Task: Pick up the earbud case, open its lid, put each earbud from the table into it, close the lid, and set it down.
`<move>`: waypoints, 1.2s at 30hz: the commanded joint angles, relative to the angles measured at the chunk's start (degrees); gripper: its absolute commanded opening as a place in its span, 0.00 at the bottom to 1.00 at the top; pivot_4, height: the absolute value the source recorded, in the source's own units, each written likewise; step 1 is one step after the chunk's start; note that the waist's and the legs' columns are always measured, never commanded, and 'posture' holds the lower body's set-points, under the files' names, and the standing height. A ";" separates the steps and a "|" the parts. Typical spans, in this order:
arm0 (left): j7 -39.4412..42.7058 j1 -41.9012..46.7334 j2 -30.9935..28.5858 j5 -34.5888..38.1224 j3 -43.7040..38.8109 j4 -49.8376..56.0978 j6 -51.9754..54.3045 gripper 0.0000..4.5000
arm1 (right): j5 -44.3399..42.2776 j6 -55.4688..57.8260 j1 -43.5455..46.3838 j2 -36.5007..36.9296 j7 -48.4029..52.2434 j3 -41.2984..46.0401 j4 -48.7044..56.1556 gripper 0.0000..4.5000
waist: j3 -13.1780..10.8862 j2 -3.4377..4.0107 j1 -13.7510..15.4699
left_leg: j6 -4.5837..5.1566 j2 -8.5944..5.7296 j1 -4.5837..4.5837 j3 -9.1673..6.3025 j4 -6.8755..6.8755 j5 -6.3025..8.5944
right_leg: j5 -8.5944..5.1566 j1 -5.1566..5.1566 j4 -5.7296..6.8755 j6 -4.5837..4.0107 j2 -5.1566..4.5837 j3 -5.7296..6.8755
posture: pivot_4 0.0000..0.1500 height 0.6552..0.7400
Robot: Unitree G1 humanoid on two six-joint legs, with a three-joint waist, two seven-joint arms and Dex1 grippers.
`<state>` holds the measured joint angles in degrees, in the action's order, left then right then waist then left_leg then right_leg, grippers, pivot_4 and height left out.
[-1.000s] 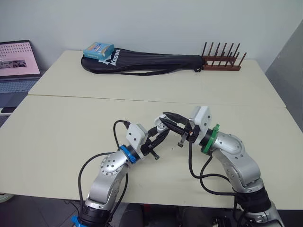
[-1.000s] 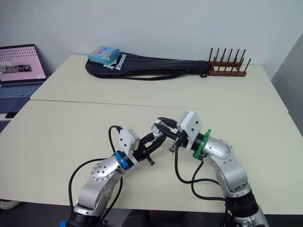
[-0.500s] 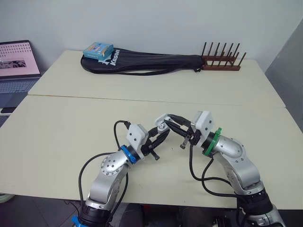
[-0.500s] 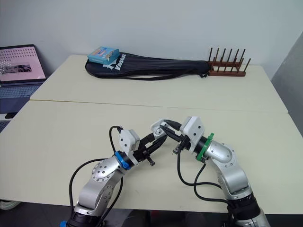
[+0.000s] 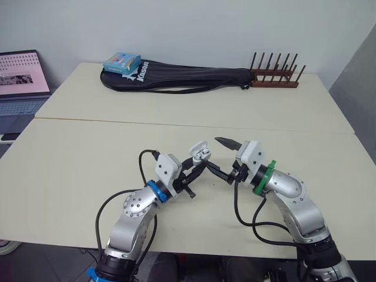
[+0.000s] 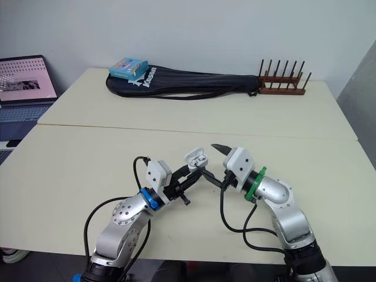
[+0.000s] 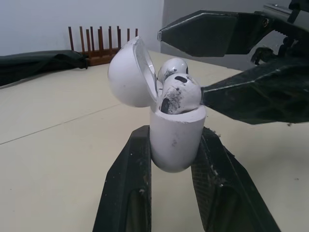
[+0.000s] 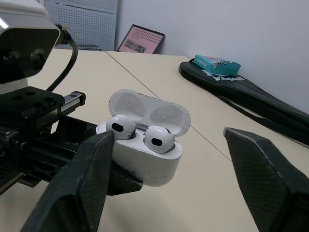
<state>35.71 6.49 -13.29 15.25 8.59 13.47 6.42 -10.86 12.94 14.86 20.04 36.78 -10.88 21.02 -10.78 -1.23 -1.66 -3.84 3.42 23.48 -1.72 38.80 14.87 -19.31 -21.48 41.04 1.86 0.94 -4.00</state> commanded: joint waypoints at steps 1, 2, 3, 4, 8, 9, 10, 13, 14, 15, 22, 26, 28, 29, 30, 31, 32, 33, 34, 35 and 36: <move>0.50 0.68 -0.03 0.30 0.09 1.03 -1.70 0.17 | -5.98 3.49 -0.98 3.54 1.64 6.45 6.95 0.79 | 0.00 0.00 0.07 | 0.00 -0.01 0.02 -0.01 0.00 0.00 | 0.00 0.00 -0.02 0.00 -0.01 0.01 | 1.00 0.44; 0.68 0.79 -0.18 0.38 0.02 0.75 -1.73 0.17 | -7.20 4.82 -1.44 5.05 2.15 7.91 7.99 0.79 | 0.00 0.00 0.13 | 0.00 -0.01 0.03 0.00 0.00 0.00 | 0.00 0.00 -0.02 0.00 -0.01 0.00 | 1.00 0.44; 1.12 1.01 -0.39 0.62 -0.02 0.37 -1.64 0.17 | -8.07 5.89 -1.85 6.72 2.61 9.33 8.77 0.79 | 0.00 0.00 0.12 | 0.00 -0.02 0.04 0.00 0.01 0.00 | 0.00 0.00 -0.03 0.00 -0.02 0.00 | 1.00 0.44; 2.13 1.38 -0.66 1.42 0.08 -0.04 -0.95 0.17 | -9.00 7.70 -2.27 8.79 3.09 11.06 9.45 0.79 | 0.00 0.00 0.15 | 0.00 -0.02 0.04 0.00 0.01 0.00 | 0.00 0.00 -0.03 0.00 -0.02 0.00 | 1.00 0.44; 11.59 3.47 -3.68 6.35 2.96 -0.73 4.22 0.17 | -8.32 9.41 -3.61 18.67 6.82 15.71 9.72 0.79 | -0.02 0.04 0.04 | 0.01 -0.04 0.02 0.01 0.01 0.00 | 0.00 0.00 -0.01 0.00 -0.01 0.00 | 1.00 0.44; 13.77 4.19 -4.29 7.25 3.75 -0.97 5.24 0.17 | -8.84 9.71 -3.42 20.94 8.11 16.88 9.12 0.79 | -0.02 0.04 0.02 | 0.01 -0.04 0.00 0.01 0.00 0.00 | 0.00 0.00 -0.02 0.00 0.00 0.00 | 1.00 0.44; 16.01 5.06 -4.88 8.04 4.65 -1.30 6.19 0.17 | -9.70 9.89 -2.97 23.13 9.88 18.04 8.34 0.75 | -0.02 0.04 0.00 | 0.01 -0.03 0.00 0.02 0.00 0.00 | 0.00 0.00 -0.02 0.00 0.00 0.00 | 1.00 0.44; 21.58 7.53 -5.99 9.16 7.03 -2.64 7.79 0.17 | -11.45 12.12 -0.05 27.70 13.38 18.77 5.97 0.58 | -0.03 0.05 -0.16 | 0.01 -0.03 0.01 0.05 -0.01 0.00 | -0.01 0.00 -0.04 0.00 0.00 -0.02 | 1.00 0.44; 23.45 8.60 -6.12 9.28 8.03 -3.38 8.16 0.17 | -11.76 13.25 1.28 29.60 15.76 17.36 4.95 0.50 | -0.03 0.05 -0.18 | 0.01 -0.04 0.00 0.07 -0.01 0.00 | 0.00 0.00 -0.03 0.00 0.00 -0.04 | 1.00 0.44; 24.72 9.34 -6.16 9.33 8.63 -3.93 8.41 0.17 | -11.96 13.95 2.19 30.90 17.45 16.26 4.23 0.41 | -0.03 0.07 -0.20 | 0.01 -0.04 -0.01 0.08 -0.01 0.00 | -0.01 -0.01 -0.03 0.00 0.01 -0.05 | 1.00 0.44; 29.71 13.77 -4.43 8.01 11.61 -9.04 7.00 0.17 | -11.85 16.15 10.04 32.23 26.18 5.95 1.09 0.00 | -0.04 0.09 -0.18 | 0.03 -0.02 -0.01 0.10 -0.01 0.00 | -0.01 -0.03 -0.04 0.00 0.02 -0.07 | 1.00 0.44; 29.83 14.21 -3.38 7.24 12.10 -10.27 6.39 0.17 | -16.00 20.92 11.26 32.06 28.71 5.41 3.60 0.00 | -0.04 0.09 -0.01 | 0.02 -0.03 0.09 0.04 0.00 0.00 | -0.01 -0.06 -0.09 0.00 0.00 -0.02 | 1.00 0.44; 29.71 14.19 -3.03 6.92 11.97 -10.58 6.28 0.17 | -17.79 22.85 10.88 32.53 29.45 5.88 5.02 0.00 | -0.04 0.09 0.00 | 0.02 -0.03 0.13 0.02 0.00 0.00 | -0.01 -0.08 -0.10 0.00 0.00 0.00 | 1.00 0.44; 29.41 14.12 -2.83 6.80 11.73 -10.71 6.26 0.17 | -18.77 23.73 10.22 33.03 29.91 6.25 6.05 0.00 | -0.04 0.09 0.00 | 0.02 -0.02 0.15 -0.01 0.00 0.00 | -0.01 -0.08 -0.12 0.00 0.00 0.02 | 1.00 0.44; 29.12 14.14 -2.68 6.67 11.45 -10.96 6.26 0.17 | -19.66 24.55 9.58 33.39 30.20 6.56 6.95 0.00 | -0.04 0.09 0.01 | 0.02 -0.03 0.16 -0.01 0.00 0.00 | -0.01 -0.09 -0.11 0.00 -0.01 0.02 | 1.00 0.44; 28.95 14.21 -2.56 6.55 11.22 -11.25 6.24 0.17 | -20.65 25.53 8.78 33.74 30.33 6.88 7.77 0.00 | -0.04 0.09 0.02 | 0.02 -0.03 0.16 -0.02 0.01 0.00 | -0.01 -0.09 -0.11 0.00 -0.01 0.03 | 1.00 0.44; 28.91 14.31 -2.51 6.44 11.06 -11.53 6.24 0.17 | -21.08 25.72 7.82 34.05 30.50 7.06 8.39 0.00 | -0.04 0.09 0.06 | 0.02 -0.03 0.17 -0.03 0.01 0.00 | 0.00 -0.09 -0.11 0.00 -0.01 0.04 | 1.00 0.44; 28.93 14.43 -2.47 6.32 10.98 -11.79 6.25 0.17 | -21.32 25.69 7.01 34.28 30.55 7.18 8.79 0.00 | -0.04 0.09 0.04 | 0.02 -0.03 0.18 -0.05 0.02 0.00 | -0.01 -0.09 -0.12 0.00 -0.01 0.05 | 1.00 0.44; 29.03 14.50 -2.46 6.21 10.93 -12.00 6.19 0.17 | -21.29 25.72 5.97 34.48 30.35 7.12 9.23 0.00 | -0.04 0.09 0.05 | 0.02 -0.04 0.18 -0.03 0.02 0.00 | 0.00 -0.09 -0.11 0.00 -0.01 0.03 | 1.00 0.44; 29.01 14.58 -2.39 6.23 10.86 -12.13 6.33 0.17 | -20.92 25.57 4.81 34.65 30.10 6.95 9.59 0.00 | -0.04 0.09 0.04 | 0.03 -0.04 0.18 -0.04 0.03 0.00 | 0.00 -0.09 -0.10 0.00 -0.01 0.04 | 1.00 0.44; 28.93 14.63 -2.28 6.32 10.74 -12.20 6.55 0.17 | -20.59 25.44 3.85 34.76 29.92 6.88 9.86 0.00 | -0.04 0.09 0.04 | 0.02 -0.04 0.17 -0.05 0.03 0.00 | 0.00 -0.08 -0.10 0.00 -0.01 0.05 | 1.00 0.44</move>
<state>65.51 20.19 -16.39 20.96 20.59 0.15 14.01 -30.38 38.27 20.01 54.07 65.95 -3.43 28.05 -10.81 -1.14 -1.62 -3.81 3.38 23.65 -1.75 38.83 14.87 -19.32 -21.57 40.94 1.86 0.93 -3.96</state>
